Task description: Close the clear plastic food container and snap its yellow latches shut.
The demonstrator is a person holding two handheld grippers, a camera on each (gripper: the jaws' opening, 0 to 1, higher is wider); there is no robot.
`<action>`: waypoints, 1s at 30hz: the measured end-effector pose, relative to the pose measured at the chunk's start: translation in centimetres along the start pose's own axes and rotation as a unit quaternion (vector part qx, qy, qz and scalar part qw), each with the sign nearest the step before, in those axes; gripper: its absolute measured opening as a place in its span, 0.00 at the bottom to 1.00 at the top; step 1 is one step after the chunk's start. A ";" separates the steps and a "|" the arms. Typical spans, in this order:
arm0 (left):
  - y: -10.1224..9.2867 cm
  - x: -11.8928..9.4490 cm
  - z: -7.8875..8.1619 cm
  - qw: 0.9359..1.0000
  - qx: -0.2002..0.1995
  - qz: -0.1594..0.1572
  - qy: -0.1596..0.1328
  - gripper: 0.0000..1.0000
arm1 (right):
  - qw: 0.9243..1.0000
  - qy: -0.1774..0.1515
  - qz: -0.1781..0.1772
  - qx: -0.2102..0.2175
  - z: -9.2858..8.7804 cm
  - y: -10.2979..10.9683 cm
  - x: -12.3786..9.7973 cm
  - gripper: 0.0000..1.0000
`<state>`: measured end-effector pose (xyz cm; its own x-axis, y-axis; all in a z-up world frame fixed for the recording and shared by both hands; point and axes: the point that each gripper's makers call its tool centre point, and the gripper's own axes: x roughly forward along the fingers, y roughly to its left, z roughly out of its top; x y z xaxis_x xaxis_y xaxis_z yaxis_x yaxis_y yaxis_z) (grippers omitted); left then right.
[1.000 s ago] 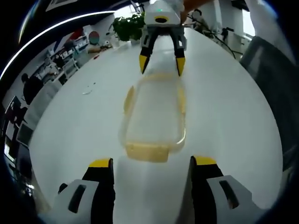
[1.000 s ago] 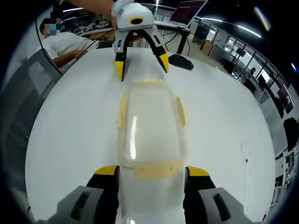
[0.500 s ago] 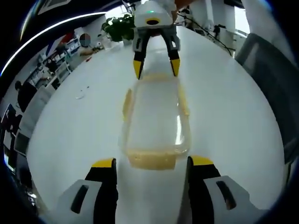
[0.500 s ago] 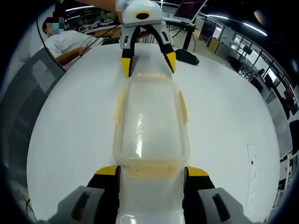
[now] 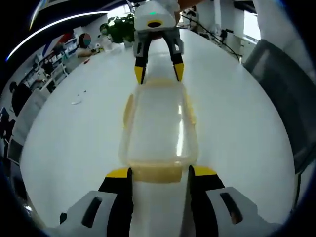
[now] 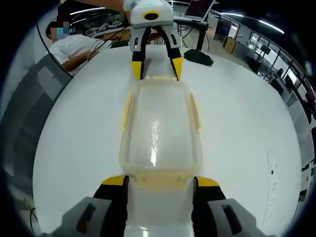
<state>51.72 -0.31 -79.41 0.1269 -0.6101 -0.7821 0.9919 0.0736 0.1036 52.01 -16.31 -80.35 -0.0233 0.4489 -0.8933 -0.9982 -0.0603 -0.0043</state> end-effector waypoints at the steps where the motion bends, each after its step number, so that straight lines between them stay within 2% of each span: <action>1: 0.0 0.0 -0.1 1.000 -0.002 -0.002 0.002 0.41 | 1.000 0.003 0.001 0.005 0.0 0.1 0.0 0.49; 15: -0.4 0.0 0.5 1.000 -0.014 -0.004 0.007 0.37 | 1.000 0.001 0.005 -0.007 0.0 0.2 0.0 0.45; 18: -0.6 -0.1 0.7 1.000 -0.006 -0.008 0.009 0.37 | 1.000 0.006 0.006 -0.014 -0.2 0.2 -0.2 0.37; 19: -0.6 -0.1 0.7 1.000 -0.005 -0.008 0.010 0.37 | 1.000 0.005 0.006 -0.004 -0.3 0.3 -0.2 0.38; 30: -0.5 0.1 0.5 0.999 -0.007 -0.011 0.033 0.37 | 1.000 0.029 0.003 -0.009 -0.2 0.4 -0.1 0.38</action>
<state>51.22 -0.82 -79.22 0.1053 -0.5588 -0.8226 0.9943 0.0716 0.0787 51.63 -16.56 -80.38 -0.0252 0.3963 -0.9178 -0.9969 -0.0784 -0.0065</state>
